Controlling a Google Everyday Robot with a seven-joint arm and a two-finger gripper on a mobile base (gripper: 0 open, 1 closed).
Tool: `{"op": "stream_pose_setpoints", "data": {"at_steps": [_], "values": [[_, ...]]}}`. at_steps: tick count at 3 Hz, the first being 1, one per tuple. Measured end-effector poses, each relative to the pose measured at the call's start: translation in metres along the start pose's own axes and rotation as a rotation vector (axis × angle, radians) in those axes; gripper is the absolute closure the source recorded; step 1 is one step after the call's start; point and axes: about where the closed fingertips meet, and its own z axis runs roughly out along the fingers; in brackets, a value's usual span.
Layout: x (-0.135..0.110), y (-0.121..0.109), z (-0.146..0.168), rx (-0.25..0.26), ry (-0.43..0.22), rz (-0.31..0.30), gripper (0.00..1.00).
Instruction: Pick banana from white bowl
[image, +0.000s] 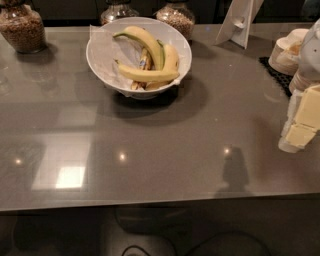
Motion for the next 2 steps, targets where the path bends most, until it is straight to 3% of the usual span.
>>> {"op": "stream_pose_setpoints", "data": {"at_steps": [2], "values": [[-0.0096,-0.0078,-0.0005,0.02,-0.035,-0.006,0.0]]}}
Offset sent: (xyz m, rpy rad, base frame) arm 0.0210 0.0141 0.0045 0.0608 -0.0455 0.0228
